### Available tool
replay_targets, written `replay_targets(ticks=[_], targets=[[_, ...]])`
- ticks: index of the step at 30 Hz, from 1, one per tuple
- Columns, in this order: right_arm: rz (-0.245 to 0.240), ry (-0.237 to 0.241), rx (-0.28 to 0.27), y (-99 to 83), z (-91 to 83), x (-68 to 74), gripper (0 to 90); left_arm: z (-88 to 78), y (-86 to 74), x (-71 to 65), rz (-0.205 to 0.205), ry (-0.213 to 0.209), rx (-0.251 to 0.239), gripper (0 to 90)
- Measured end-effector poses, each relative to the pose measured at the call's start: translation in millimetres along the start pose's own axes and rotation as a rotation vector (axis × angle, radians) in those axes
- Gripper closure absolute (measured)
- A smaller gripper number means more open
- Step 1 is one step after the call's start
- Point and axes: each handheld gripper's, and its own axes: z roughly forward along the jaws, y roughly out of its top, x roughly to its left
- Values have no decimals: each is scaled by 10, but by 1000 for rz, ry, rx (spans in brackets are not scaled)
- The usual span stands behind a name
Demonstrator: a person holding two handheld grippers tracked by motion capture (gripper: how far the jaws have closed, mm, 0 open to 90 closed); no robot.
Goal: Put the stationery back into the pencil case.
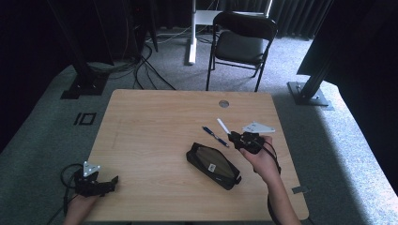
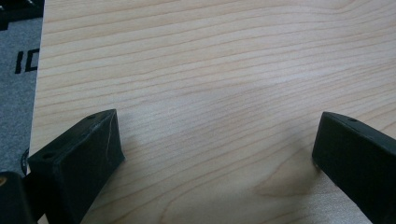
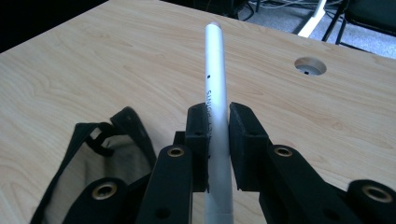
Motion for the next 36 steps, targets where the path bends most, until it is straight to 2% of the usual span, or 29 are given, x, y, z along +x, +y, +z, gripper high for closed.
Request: replay_targets(ticks=[4,13,18,27,36], targets=[[-15,18,-14,2,-53,69,787,1,0,-1,-2,0,-2,18],[-44,102,-5,12,-123,222,787,0,0,-1,-1,0,-1,18],[-47,116,-16,17,-148,261,787,1,0,-1,-2,0,-2,18],[-84,170,26,-33,-128,348,787,1,0,-1,-2,0,-1,18],[-130,198,71,-71,-87,433,786,0,0,0,0,0,0,18]])
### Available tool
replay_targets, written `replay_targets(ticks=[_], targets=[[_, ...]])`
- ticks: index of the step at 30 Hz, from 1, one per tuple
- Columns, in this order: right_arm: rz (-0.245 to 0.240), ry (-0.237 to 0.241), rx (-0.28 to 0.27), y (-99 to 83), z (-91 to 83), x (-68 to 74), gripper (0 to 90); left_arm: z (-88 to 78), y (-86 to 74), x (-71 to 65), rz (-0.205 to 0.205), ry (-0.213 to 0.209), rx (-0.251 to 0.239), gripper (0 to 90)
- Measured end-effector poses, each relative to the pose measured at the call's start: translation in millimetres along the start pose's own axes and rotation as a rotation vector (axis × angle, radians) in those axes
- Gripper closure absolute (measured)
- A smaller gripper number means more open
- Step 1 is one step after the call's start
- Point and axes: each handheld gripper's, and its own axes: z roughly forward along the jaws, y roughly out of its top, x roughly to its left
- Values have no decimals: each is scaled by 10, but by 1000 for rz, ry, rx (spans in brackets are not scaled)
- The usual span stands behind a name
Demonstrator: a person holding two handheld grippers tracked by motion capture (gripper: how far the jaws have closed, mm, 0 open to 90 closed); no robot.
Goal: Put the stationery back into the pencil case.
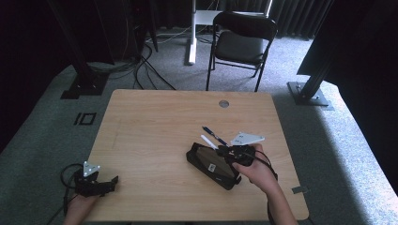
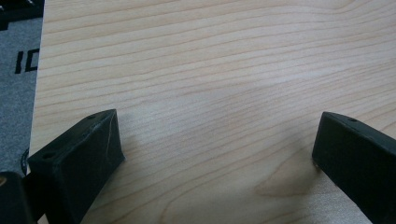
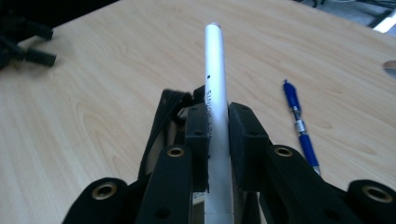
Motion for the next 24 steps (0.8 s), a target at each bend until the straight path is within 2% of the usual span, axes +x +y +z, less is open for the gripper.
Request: replay_targets(ticks=[6,15,20,24], targets=[[-27,37,48,-49,65,30,786,0,0,0,0,0,0,18],[-47,60,124,-113,162,32,786,0,0,0,0,0,0,18],[-36,85,147,-132,226,26,786,0,0,0,0,0,0,18],[-55,77,180,-144,278,20,787,0,0,0,0,0,0,18]])
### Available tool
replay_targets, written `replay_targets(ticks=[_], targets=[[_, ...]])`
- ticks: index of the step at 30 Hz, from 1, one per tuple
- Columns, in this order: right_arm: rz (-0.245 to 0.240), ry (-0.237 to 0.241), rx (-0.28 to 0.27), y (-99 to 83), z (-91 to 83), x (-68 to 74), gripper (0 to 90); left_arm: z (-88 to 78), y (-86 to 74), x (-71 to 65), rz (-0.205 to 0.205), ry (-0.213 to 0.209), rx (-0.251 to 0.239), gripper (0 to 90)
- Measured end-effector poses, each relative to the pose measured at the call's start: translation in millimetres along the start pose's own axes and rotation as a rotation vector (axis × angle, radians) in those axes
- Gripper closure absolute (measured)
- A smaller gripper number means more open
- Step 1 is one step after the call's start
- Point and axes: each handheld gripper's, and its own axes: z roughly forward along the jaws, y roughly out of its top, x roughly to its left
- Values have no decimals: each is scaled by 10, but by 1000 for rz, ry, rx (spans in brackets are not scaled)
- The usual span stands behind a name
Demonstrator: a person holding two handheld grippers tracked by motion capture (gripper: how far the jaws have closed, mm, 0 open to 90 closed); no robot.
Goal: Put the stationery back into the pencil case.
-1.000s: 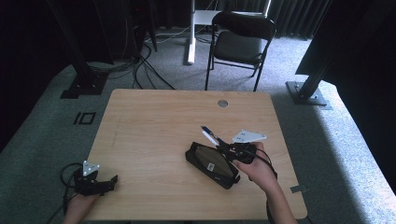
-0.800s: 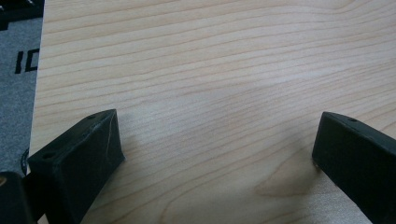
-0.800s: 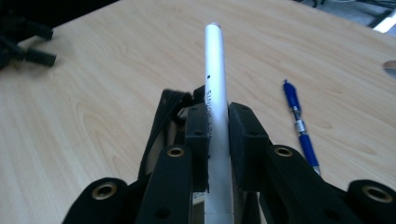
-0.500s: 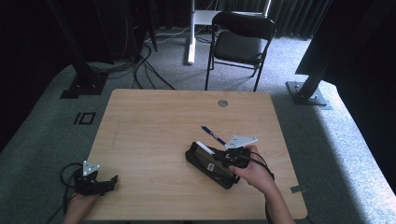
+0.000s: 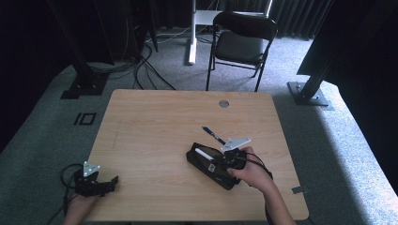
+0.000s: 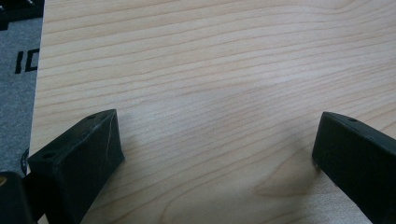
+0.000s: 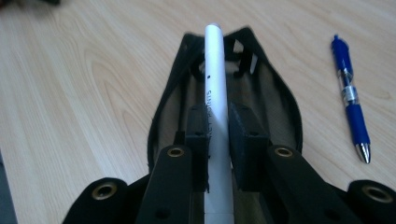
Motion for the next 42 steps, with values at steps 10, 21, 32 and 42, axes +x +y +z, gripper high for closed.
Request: replay_targets(ticks=[10,21,32,42], targets=[[26,-1,57,-8,112,-12,786,0,0,0,0,0,0,18],[24,-1,95,23,223,1,786,0,0,0,0,0,1,18],[22,6,131,41,321,16,786,0,0,0,0,0,0,18],[7,17,169,65,394,51,786,0,0,0,0,0,0,18]])
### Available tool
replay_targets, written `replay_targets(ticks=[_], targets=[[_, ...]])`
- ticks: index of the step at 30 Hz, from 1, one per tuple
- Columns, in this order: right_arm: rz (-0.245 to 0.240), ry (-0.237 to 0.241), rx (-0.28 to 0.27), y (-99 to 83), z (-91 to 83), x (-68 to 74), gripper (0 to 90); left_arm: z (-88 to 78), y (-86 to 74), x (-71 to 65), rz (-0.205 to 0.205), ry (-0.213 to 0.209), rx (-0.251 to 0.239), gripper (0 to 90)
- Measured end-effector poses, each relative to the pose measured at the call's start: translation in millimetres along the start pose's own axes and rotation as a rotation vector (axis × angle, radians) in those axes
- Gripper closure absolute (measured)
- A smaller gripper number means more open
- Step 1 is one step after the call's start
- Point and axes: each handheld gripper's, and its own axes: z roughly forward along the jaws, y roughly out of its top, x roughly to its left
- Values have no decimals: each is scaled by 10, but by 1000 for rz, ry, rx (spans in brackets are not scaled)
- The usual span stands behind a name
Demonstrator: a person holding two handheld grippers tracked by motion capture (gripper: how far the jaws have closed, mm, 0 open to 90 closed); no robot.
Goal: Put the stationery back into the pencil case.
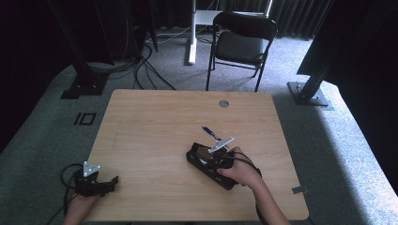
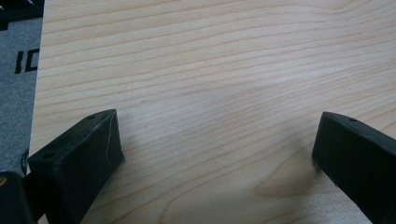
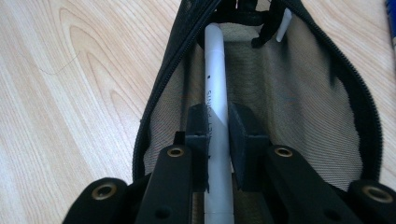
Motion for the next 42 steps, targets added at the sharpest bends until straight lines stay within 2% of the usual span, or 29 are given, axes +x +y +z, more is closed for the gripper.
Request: replay_targets(ticks=[15,25,34,42], targets=[[12,-2,21,-8,77,-17,784,0,0,0,0,0,0,18],[24,11,10,-14,53,-28,765,0,0,0,0,0,0,18],[32,20,-78,-9,-174,-63,750,0,0,0,0,0,0,18],[25,12,-129,11,-343,-76,743,0,0,0,0,0,0,18]])
